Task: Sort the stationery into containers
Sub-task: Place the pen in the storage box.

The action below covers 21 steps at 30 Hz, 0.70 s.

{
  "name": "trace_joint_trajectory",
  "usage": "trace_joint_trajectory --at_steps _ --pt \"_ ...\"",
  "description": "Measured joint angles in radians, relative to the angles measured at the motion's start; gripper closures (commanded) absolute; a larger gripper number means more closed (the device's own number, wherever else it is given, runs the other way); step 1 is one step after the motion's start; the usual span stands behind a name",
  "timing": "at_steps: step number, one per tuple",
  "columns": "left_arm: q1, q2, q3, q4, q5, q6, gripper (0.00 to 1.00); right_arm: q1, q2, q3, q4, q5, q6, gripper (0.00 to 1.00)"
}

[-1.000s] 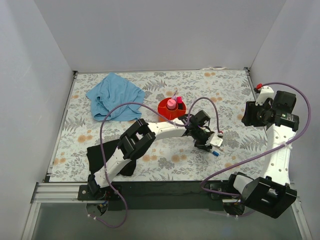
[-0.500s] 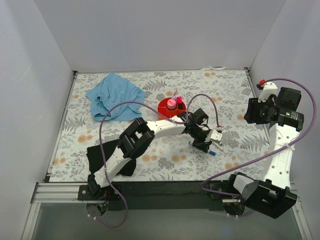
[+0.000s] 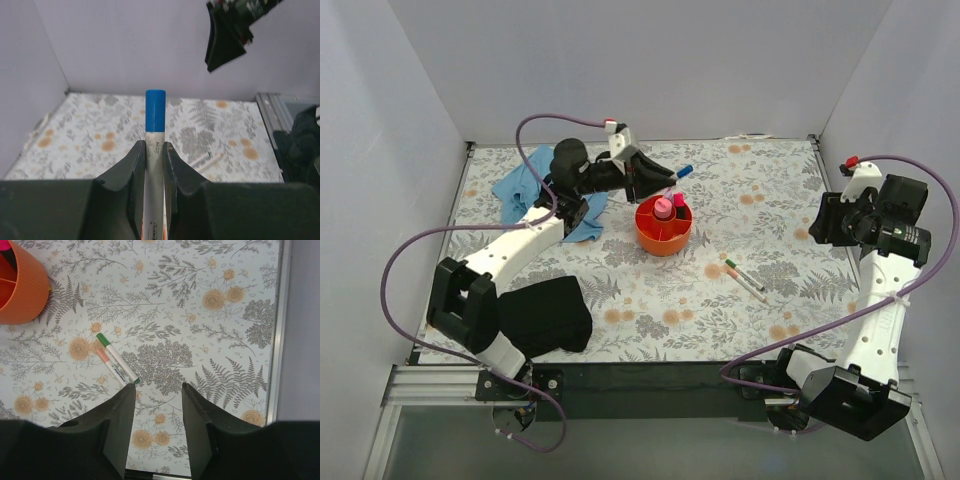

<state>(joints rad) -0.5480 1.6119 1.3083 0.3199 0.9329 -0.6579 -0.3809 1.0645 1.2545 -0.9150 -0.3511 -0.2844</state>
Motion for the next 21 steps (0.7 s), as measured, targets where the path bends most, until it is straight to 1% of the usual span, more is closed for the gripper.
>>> trace_joint_trajectory --at_steps 3,5,7,10,14,18,21 --pt "0.036 -0.036 -0.103 0.326 -0.05 -0.167 1.0 -0.001 0.0 -0.026 0.011 -0.02 0.013 0.52" --pt "0.038 -0.014 -0.144 0.445 -0.085 -0.228 1.0 -0.001 0.002 -0.036 0.019 -0.026 0.022 0.52" --pt "0.04 0.034 -0.169 0.531 -0.139 -0.284 1.0 -0.001 0.008 -0.045 0.028 -0.027 0.029 0.52" --pt "0.049 0.103 -0.19 0.608 -0.224 -0.357 1.0 -0.001 0.021 -0.055 0.039 -0.026 0.041 0.52" --pt "0.095 0.174 -0.202 0.695 -0.321 -0.45 1.0 -0.001 0.042 -0.058 0.045 -0.017 0.047 0.52" --pt "0.139 0.201 -0.213 0.766 -0.395 -0.539 1.0 -0.002 0.049 -0.058 0.049 -0.006 0.045 0.52" --pt "0.152 0.208 -0.248 0.845 -0.421 -0.584 1.0 -0.002 0.063 -0.058 0.05 0.012 0.042 0.52"
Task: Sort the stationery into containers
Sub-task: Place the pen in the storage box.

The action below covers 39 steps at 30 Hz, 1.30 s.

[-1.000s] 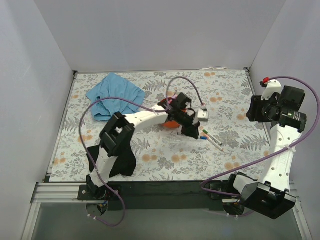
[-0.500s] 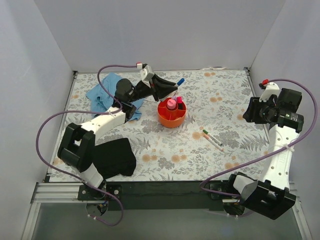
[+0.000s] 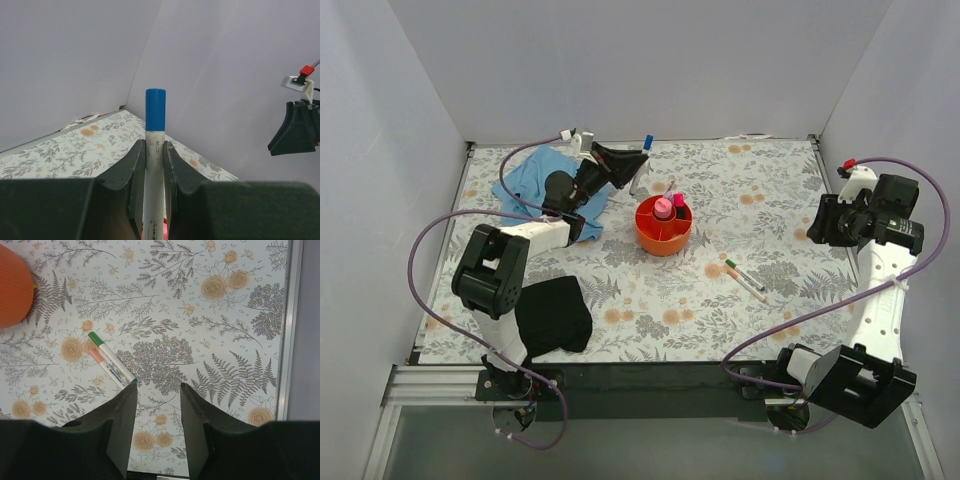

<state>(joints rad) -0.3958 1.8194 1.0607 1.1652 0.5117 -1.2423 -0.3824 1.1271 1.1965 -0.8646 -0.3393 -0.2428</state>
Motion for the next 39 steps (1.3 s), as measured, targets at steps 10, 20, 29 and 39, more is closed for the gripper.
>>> trace_joint_trajectory --at_steps 10,20,29,39 --pt "-0.007 0.171 -0.051 0.127 -0.037 -0.058 1.0 0.0 0.047 0.0 0.0 0.043 -0.034 0.52" --pt "-0.008 0.284 -0.05 0.137 -0.06 -0.087 1.0 0.0 0.073 0.0 0.0 0.059 -0.053 0.52" --pt "-0.019 0.289 -0.051 0.145 -0.081 -0.111 1.0 0.0 0.071 0.0 0.0 0.072 -0.062 0.51" --pt "-0.055 0.241 -0.197 0.149 -0.112 -0.116 0.61 -0.001 0.072 0.0 0.001 0.045 -0.07 0.5"
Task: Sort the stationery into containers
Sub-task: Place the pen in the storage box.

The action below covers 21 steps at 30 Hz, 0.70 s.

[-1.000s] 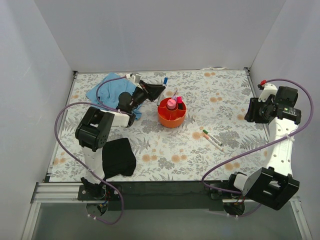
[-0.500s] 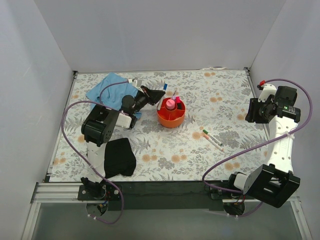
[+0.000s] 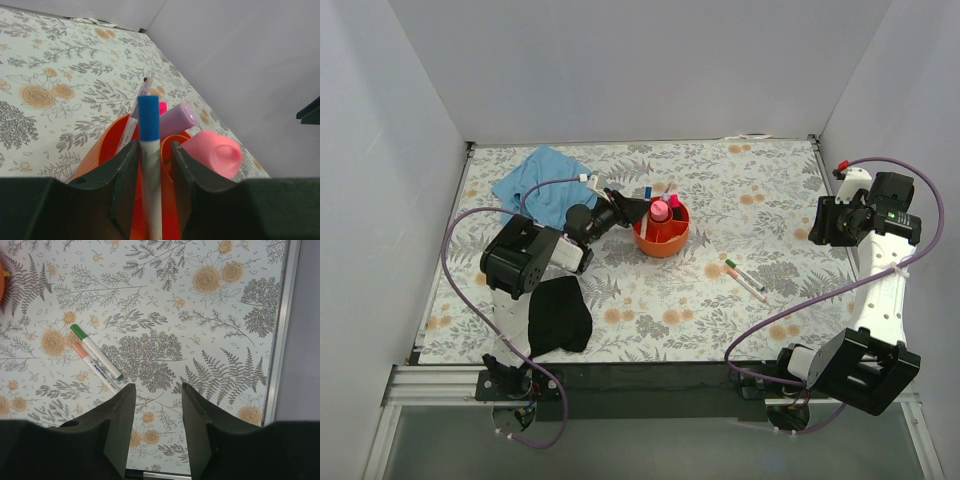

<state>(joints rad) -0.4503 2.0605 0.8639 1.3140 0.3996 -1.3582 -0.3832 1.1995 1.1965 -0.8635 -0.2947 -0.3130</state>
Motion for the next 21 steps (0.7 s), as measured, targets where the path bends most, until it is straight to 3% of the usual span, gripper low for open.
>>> trace_joint_trajectory --at_steps 3,12,14,21 --pt "-0.005 -0.039 -0.037 -0.004 0.0 0.005 0.5 0.0 -0.002 -0.001 0.001 -0.013 0.0 0.5" --pt "-0.002 -0.158 -0.054 -0.004 -0.006 0.038 0.41 -0.001 -0.047 -0.019 -0.002 -0.092 -0.006 0.48" --pt "0.007 -0.192 -0.051 -0.01 -0.007 0.054 0.32 0.021 -0.048 -0.019 -0.014 -0.13 -0.035 0.48" --pt "0.156 -0.453 0.06 -0.26 -0.018 0.18 0.27 0.373 0.005 -0.136 -0.055 -0.1 -0.171 0.51"
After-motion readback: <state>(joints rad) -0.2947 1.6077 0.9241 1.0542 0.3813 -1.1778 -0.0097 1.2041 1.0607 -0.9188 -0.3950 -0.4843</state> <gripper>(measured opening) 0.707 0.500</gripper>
